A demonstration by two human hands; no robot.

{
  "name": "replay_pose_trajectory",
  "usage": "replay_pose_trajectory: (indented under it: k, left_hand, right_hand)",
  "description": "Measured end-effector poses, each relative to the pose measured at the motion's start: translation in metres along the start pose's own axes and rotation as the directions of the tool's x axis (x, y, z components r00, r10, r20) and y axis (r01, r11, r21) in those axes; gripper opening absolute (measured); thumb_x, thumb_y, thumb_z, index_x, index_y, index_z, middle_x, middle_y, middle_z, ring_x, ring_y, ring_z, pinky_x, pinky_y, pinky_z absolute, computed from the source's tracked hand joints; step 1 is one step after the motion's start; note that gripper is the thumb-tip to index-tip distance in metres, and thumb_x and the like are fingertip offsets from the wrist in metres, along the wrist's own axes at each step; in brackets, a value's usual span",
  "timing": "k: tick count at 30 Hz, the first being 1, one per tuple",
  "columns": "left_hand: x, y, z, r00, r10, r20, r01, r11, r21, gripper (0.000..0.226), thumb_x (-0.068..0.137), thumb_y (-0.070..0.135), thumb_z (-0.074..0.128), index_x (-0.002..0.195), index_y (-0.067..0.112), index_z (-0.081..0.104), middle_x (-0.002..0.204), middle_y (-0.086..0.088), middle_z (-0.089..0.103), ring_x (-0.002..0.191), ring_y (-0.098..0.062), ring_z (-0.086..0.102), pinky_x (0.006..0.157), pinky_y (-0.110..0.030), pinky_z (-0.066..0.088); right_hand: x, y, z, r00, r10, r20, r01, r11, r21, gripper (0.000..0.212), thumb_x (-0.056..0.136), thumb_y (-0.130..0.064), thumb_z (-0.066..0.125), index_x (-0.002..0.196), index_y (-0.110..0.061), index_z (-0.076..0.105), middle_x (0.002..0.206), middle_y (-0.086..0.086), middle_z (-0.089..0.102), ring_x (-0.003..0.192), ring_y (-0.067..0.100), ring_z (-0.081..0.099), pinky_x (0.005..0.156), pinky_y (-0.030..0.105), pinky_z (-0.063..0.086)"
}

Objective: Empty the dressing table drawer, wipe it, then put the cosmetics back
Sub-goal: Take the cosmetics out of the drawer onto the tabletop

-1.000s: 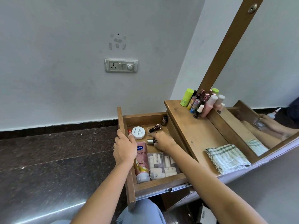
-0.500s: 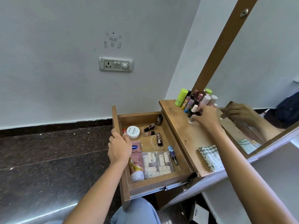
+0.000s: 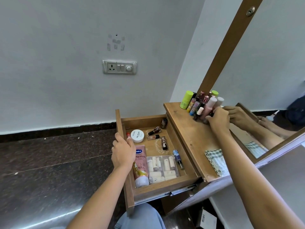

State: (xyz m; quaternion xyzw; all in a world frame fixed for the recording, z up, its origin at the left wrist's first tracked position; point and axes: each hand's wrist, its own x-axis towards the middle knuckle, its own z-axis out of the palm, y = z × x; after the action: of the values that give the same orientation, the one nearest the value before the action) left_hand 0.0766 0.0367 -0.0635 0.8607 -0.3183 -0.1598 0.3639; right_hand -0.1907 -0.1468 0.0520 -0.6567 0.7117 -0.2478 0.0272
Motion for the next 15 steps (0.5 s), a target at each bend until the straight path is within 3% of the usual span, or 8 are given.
replay_pose_trajectory:
  k: [7,11,13,15]
  left_hand:
    - [0.000,0.000,0.000,1.000,-0.008,0.003,0.008,1.000,0.005,0.055,0.100,0.040,0.038,0.144,0.011,0.025,0.130,-0.018,0.052,0.105,-0.032,0.060,0.072,-0.041,0.056]
    - [0.000,0.001,0.000,1.000,-0.007,0.003,0.007,1.000,0.006,0.055,0.100,0.039,0.038,0.144,0.011,0.025,0.129,-0.017,0.052,0.105,-0.032,0.060,0.072,-0.040,0.054]
    - [0.000,0.001,0.000,1.000,-0.008,0.003,0.008,1.000,0.010,0.055,0.100,0.039,0.038,0.145,0.011,0.025,0.130,-0.017,0.052,0.105,-0.031,0.060,0.071,-0.039,0.053]
    - [0.000,0.001,0.001,1.000,-0.007,0.002,0.007,1.000,0.015,0.055,0.100,0.039,0.038,0.145,0.010,0.025,0.129,-0.018,0.052,0.105,-0.032,0.060,0.070,-0.038,0.052]
  right_hand:
    - [-0.004,-0.004,-0.005,0.999,-0.042,0.022,0.045,0.992,-0.120,0.029,0.078,-0.005,0.072,0.101,0.003,0.055,0.100,0.025,0.063,0.096,0.044,0.061,0.069,0.041,0.048]
    - [-0.017,-0.015,-0.013,0.995,-0.077,-0.056,0.062,0.974,-0.220,0.024,0.087,-0.002,0.057,0.111,0.004,0.055,0.105,0.024,0.062,0.098,0.044,0.061,0.072,0.043,0.050]
    - [-0.038,-0.032,-0.012,0.985,-0.148,-0.086,0.128,0.970,-0.205,0.020,0.090,-0.006,0.052,0.109,0.001,0.055,0.099,0.021,0.063,0.093,0.040,0.062,0.071,0.043,0.051]
    - [-0.069,-0.054,0.001,0.974,-0.224,0.022,0.225,0.968,-0.109,0.013,0.091,-0.011,0.049,0.101,-0.008,0.055,0.091,0.013,0.064,0.081,0.031,0.063,0.065,0.038,0.053]
